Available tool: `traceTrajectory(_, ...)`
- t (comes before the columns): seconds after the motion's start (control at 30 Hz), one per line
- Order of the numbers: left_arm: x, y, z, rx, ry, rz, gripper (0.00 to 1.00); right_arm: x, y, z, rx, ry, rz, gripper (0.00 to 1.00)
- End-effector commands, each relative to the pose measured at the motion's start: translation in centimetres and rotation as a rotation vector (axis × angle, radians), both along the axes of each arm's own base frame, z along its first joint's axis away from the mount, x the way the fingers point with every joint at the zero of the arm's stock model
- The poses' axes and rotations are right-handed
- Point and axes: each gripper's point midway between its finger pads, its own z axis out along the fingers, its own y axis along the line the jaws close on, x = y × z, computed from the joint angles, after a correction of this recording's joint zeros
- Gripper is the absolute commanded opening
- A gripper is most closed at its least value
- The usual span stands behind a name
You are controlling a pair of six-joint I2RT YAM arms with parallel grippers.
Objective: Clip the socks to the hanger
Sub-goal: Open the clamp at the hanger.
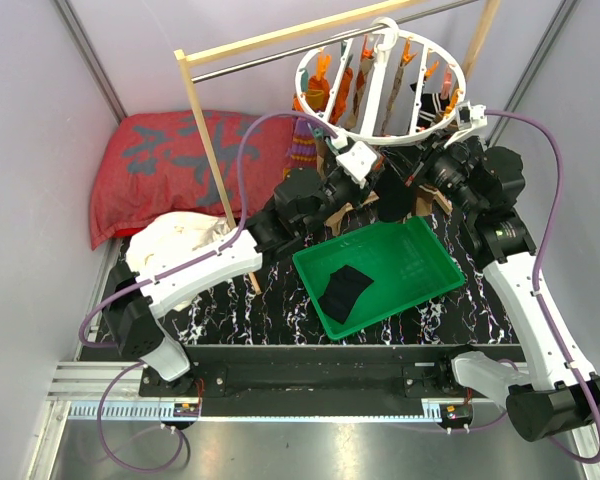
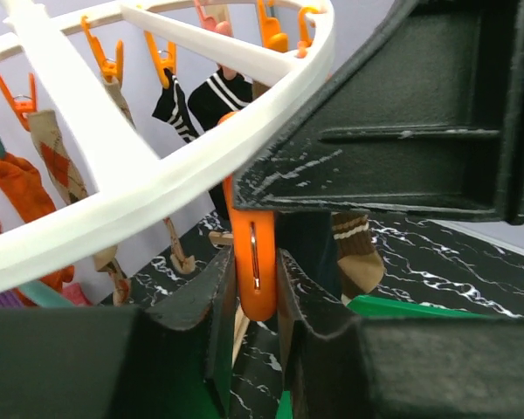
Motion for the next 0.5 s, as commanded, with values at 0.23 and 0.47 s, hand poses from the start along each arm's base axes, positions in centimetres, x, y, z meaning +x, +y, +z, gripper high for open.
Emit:
traceTrajectory(0.23, -3.2, 3.1, -0.6, -0.010, 0.035, -0.018, 0.68, -0.2, -0.2, 1.4, 0.024, -0.064, -0.011, 0.11)
traceTrajectory(0.47, -7.0, 4.8, -8.9, 0.087, 0.272, -0.013, 0.70, 0.0, -0.2, 0.8, 0.025, -0.053, -0.018, 0.11)
